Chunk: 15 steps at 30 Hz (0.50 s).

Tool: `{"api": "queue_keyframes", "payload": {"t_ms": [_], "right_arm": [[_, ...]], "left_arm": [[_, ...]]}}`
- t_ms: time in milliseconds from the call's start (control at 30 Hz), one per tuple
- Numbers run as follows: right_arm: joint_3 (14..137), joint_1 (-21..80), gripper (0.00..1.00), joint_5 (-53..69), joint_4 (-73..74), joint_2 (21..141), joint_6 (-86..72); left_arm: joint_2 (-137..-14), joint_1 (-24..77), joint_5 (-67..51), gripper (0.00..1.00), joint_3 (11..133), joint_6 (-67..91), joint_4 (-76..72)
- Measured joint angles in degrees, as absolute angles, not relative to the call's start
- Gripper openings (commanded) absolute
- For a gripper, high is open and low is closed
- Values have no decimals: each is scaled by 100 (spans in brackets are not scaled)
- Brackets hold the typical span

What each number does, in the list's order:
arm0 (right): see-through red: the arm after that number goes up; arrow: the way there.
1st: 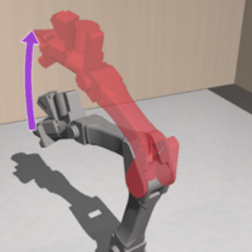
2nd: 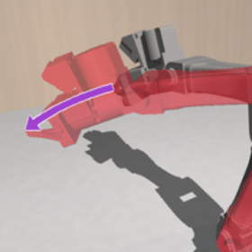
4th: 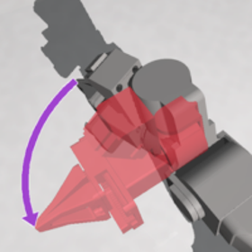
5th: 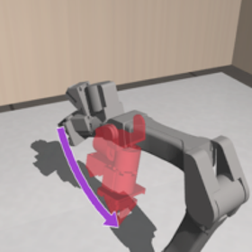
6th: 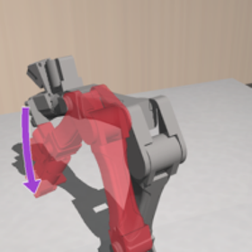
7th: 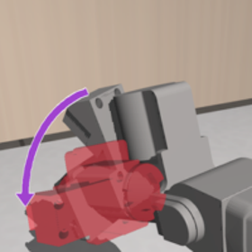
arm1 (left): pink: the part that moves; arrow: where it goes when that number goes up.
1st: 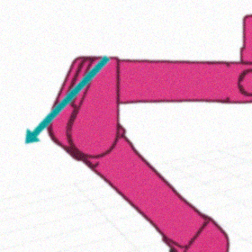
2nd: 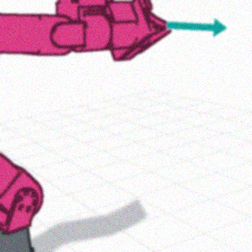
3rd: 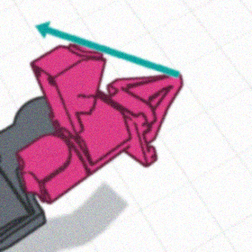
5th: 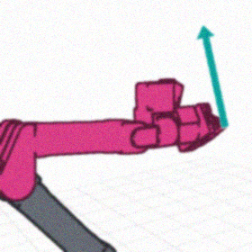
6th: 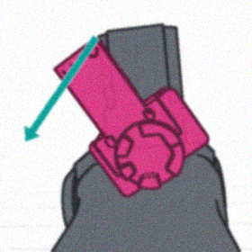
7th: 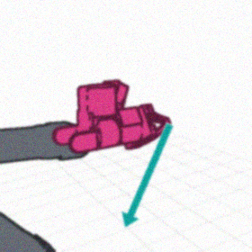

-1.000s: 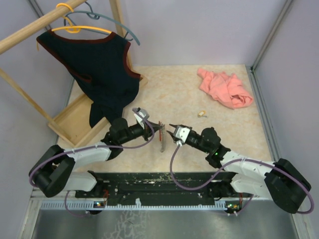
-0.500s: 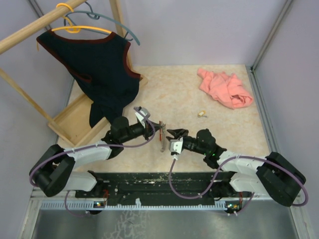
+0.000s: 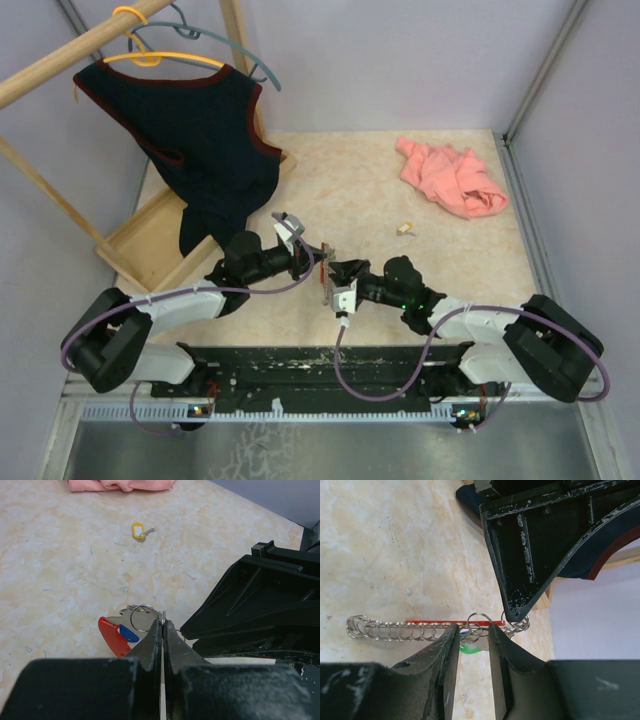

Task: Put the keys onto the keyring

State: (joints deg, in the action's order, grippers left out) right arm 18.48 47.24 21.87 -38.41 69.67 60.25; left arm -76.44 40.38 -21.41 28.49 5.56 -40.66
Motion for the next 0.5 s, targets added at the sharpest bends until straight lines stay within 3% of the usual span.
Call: {"api": "queue_keyframes", "payload": {"t_ms": [233,500], "right_arm": [[1933,4751,24,2047,-3776,7028,6261],[2040,4777,29,1868,-3459,7107,6563]], "left_arm": [[-7647,4038,-2213,0,2851,556,-4062],[-7653,4038,-2281,0,2930,554,-3994]]}}
